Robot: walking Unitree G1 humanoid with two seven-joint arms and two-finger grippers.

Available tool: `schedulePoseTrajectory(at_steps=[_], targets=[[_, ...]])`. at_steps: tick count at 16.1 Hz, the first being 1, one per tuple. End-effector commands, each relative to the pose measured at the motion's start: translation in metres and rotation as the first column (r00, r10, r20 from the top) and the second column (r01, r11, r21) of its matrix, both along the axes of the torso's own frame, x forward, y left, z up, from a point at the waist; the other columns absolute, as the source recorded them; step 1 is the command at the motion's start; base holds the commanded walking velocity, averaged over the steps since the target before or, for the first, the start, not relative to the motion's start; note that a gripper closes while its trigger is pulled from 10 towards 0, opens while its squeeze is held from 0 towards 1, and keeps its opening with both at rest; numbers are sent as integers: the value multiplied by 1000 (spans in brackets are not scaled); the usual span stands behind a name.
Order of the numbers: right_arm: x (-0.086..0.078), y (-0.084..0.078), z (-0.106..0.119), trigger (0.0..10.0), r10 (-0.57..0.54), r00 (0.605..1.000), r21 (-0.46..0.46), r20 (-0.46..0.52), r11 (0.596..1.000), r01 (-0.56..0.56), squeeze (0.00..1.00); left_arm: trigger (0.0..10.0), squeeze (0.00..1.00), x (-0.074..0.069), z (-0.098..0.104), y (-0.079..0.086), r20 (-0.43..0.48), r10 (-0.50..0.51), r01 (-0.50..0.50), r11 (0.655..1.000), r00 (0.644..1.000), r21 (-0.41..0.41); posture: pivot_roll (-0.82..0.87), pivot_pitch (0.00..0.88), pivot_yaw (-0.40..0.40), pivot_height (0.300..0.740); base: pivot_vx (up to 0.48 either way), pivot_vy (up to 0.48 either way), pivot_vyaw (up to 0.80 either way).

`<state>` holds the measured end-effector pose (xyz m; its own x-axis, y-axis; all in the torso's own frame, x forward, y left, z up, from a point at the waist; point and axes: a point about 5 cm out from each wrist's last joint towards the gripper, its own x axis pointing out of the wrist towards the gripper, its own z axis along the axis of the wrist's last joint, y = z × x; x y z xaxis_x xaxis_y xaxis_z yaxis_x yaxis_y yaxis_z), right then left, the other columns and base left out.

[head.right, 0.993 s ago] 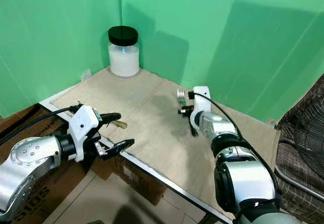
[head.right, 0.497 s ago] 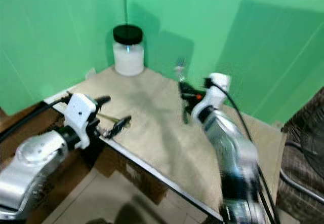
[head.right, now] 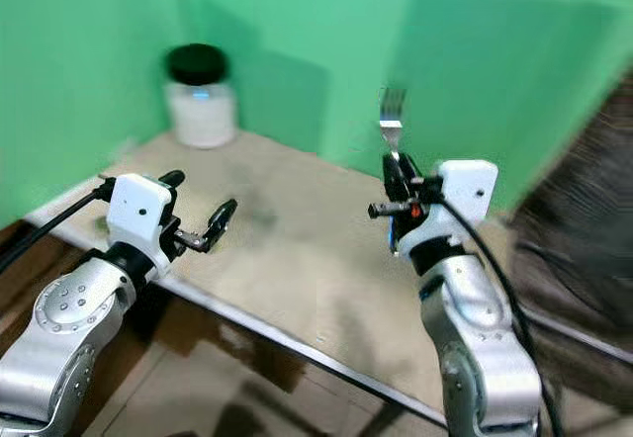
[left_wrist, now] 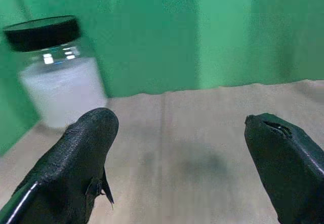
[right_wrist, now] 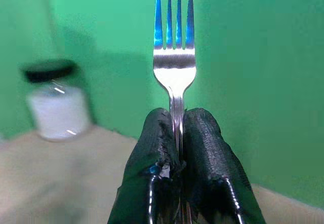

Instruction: Setting the table

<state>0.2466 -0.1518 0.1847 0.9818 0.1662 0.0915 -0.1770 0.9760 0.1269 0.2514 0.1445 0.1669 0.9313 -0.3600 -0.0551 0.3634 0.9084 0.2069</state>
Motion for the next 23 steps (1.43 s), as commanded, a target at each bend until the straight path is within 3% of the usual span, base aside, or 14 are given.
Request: schedulePoseTrajectory(at_steps=[1,13,23], targets=[[0,-1,0,10000,-27,1000,-11,1,1000,27,0,10000,0,2,1,1,2,18,-18,1000,1000,10,18,0,-84,740,0,0,-800],[-4,13,-6,10000,106,992,-11,-67,994,-107,0,10000,0,4,2,-2,4,29,-29,1000,1000,-2,15,0,-90,740,0,0,-790],[-2,3,-14,10000,62,989,-1,-132,998,-63,0,10000,0,5,2,-2,-1,23,-23,1000,1000,-4,14,0,-91,740,-48,0,0]])
